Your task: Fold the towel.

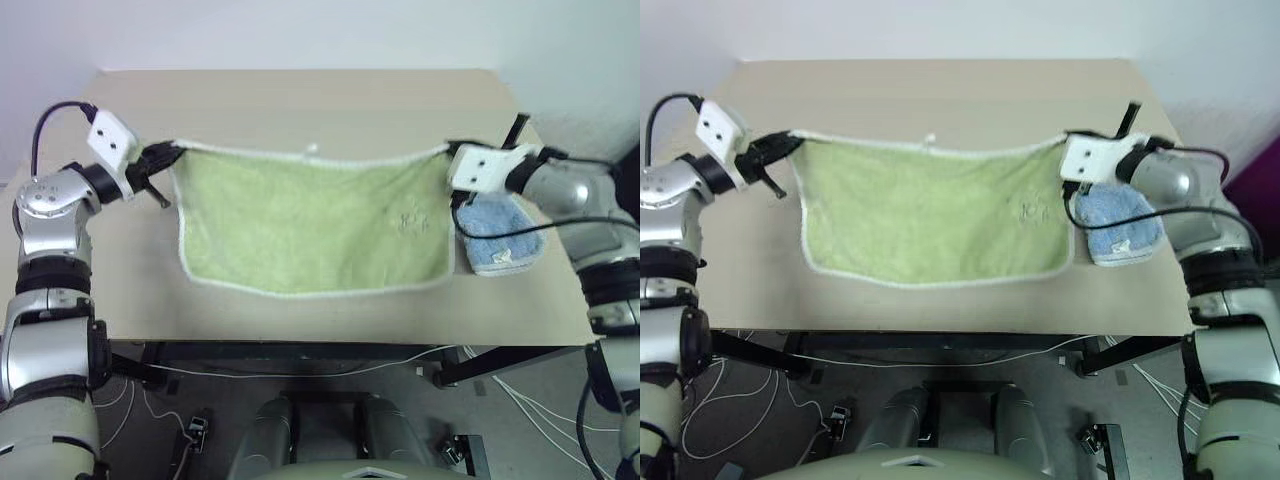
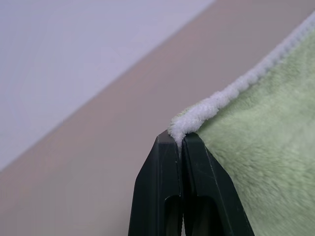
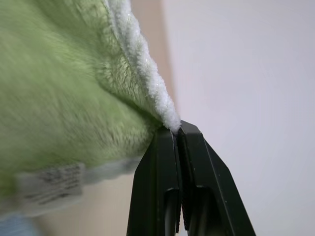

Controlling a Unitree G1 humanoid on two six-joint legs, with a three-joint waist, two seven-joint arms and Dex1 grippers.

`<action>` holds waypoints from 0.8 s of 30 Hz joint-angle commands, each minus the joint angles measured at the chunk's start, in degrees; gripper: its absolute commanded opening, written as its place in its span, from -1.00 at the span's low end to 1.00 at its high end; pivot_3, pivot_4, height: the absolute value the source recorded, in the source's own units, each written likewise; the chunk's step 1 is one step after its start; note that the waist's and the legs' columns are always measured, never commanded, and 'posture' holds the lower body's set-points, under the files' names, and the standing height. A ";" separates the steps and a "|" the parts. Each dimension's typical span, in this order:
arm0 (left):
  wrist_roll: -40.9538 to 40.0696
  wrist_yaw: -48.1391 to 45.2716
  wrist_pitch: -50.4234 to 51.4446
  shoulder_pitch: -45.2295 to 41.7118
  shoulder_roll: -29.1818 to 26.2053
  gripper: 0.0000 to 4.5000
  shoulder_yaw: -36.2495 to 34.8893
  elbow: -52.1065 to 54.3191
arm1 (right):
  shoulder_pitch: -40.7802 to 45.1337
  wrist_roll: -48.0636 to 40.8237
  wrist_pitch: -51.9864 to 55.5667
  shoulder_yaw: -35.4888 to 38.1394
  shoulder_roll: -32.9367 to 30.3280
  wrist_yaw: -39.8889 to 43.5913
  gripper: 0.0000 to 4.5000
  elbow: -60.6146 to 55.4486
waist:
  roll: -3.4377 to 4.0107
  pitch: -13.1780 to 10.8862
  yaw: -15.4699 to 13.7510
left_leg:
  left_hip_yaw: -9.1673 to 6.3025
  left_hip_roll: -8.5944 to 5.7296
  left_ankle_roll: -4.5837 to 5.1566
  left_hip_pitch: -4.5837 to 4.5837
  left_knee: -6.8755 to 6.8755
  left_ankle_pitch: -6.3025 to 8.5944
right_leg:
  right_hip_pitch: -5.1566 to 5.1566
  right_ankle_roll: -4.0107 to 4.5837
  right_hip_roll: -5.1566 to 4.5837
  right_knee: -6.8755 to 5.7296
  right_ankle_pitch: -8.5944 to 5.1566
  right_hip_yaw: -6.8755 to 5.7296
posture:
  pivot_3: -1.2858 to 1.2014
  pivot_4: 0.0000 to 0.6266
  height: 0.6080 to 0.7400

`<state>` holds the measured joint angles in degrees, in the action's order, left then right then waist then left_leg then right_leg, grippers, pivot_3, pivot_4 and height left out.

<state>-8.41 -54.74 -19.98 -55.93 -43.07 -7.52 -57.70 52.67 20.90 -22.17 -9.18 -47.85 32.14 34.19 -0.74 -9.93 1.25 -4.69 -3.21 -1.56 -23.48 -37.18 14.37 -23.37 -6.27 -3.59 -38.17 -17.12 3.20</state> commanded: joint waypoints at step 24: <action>-12.54 -23.97 18.31 32.86 -16.73 -1.00 -7.57 31.70 | -47.91 -42.62 30.51 20.74 -12.14 29.68 -0.99 -53.32 | 0.03 -0.02 1.07 | -0.06 0.11 0.04 -0.03 0.00 0.02 | 0.04 0.00 -0.10 0.00 -0.01 0.07 | 0.03 -0.52 1.00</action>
<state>-18.55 -77.82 -3.91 -23.77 -57.69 -12.39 -30.64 4.84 -19.04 6.15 7.79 -58.36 61.20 -14.44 -0.71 -9.95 2.32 -4.75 -3.10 -1.53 -23.50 -37.19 14.39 -23.33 -6.27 -3.70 -38.18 -17.12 3.28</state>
